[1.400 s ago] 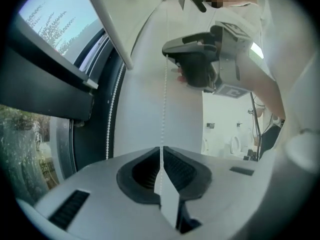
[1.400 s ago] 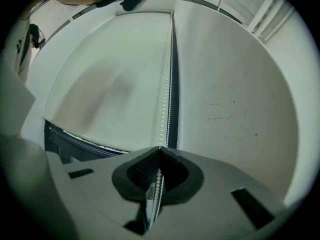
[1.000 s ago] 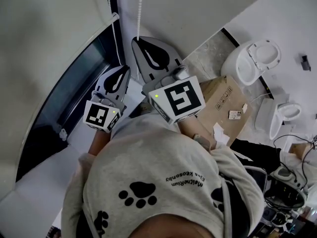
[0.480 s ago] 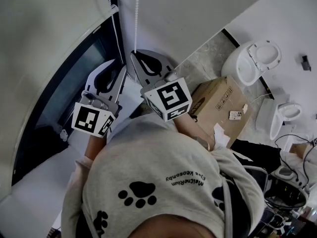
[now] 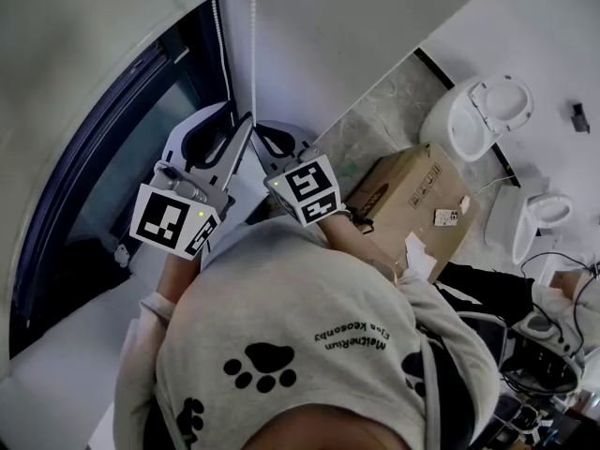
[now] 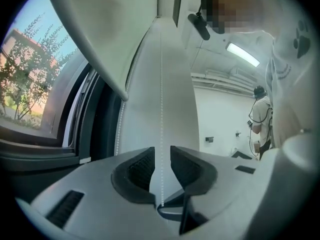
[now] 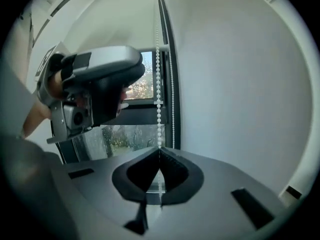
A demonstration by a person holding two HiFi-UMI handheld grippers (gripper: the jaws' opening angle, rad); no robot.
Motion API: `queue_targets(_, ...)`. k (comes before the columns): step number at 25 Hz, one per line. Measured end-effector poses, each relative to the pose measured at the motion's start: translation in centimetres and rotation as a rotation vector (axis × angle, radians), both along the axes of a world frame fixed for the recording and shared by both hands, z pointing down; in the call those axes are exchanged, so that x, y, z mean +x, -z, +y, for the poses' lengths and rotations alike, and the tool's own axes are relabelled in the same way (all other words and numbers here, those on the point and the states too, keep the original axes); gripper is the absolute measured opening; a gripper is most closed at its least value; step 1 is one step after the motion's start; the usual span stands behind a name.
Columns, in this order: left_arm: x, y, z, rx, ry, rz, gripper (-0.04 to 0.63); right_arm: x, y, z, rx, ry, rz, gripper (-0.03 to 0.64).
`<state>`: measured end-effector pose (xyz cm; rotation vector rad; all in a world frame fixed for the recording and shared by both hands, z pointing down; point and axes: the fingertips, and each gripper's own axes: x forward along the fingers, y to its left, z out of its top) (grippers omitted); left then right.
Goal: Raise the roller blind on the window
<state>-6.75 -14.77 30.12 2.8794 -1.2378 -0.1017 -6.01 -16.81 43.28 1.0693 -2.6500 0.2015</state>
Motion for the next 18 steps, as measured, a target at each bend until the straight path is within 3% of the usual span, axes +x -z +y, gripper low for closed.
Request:
queue_targets(13,1.4,2.6,-1.0,0.050,-0.008,-0.055,0.101,-1.0,-3.9,1.1,-0.046,0.064,0.031,0.008)
queue_targets(18,2.1,2.5,-1.4,0.060,0.003,-0.057,0.050,-0.3,-4.6,0.8,-0.040,0.074,0.036,0.008)
